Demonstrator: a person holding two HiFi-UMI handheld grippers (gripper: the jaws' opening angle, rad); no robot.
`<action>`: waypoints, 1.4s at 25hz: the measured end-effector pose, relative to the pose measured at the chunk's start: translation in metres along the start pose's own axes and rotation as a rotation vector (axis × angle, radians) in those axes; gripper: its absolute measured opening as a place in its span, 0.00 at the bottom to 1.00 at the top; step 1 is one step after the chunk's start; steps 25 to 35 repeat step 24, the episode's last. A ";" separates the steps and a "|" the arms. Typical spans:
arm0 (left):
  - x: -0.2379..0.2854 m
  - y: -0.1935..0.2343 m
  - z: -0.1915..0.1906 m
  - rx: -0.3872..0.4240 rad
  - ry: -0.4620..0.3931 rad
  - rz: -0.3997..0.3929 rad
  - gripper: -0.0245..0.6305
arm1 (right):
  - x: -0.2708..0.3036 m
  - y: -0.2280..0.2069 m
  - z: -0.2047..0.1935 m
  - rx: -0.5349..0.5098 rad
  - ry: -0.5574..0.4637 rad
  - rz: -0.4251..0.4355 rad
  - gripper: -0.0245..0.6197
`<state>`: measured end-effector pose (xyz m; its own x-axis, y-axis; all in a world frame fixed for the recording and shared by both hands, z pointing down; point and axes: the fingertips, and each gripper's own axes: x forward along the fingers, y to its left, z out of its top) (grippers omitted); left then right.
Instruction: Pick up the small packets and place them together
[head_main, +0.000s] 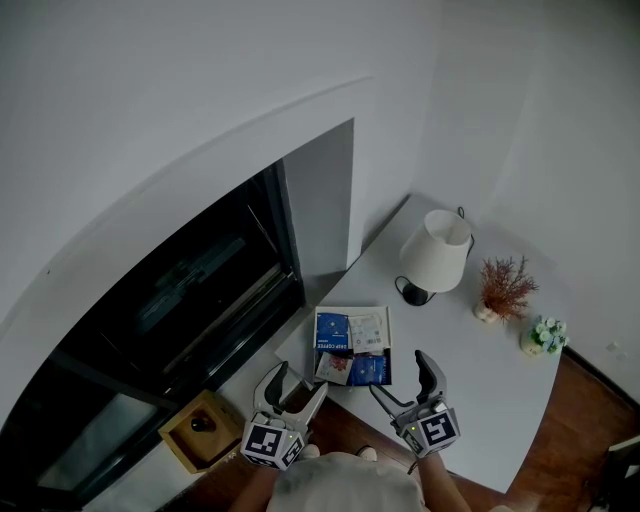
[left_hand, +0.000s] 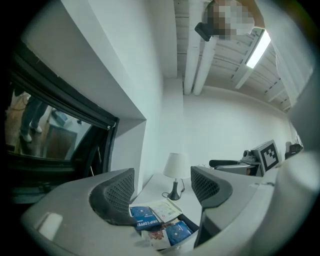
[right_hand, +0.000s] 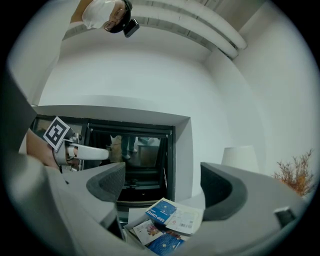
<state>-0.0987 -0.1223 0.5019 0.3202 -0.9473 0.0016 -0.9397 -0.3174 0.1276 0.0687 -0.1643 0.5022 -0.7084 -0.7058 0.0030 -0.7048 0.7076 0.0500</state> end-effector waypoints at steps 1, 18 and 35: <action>-0.001 0.000 0.000 0.001 0.002 -0.001 0.56 | -0.001 0.000 -0.001 -0.001 0.003 -0.004 0.76; -0.015 -0.002 -0.009 0.005 0.024 0.010 0.56 | -0.009 0.015 -0.008 -0.013 0.048 0.025 0.76; -0.019 -0.003 -0.013 -0.007 0.028 0.013 0.56 | -0.015 0.010 -0.014 0.010 0.059 0.006 0.76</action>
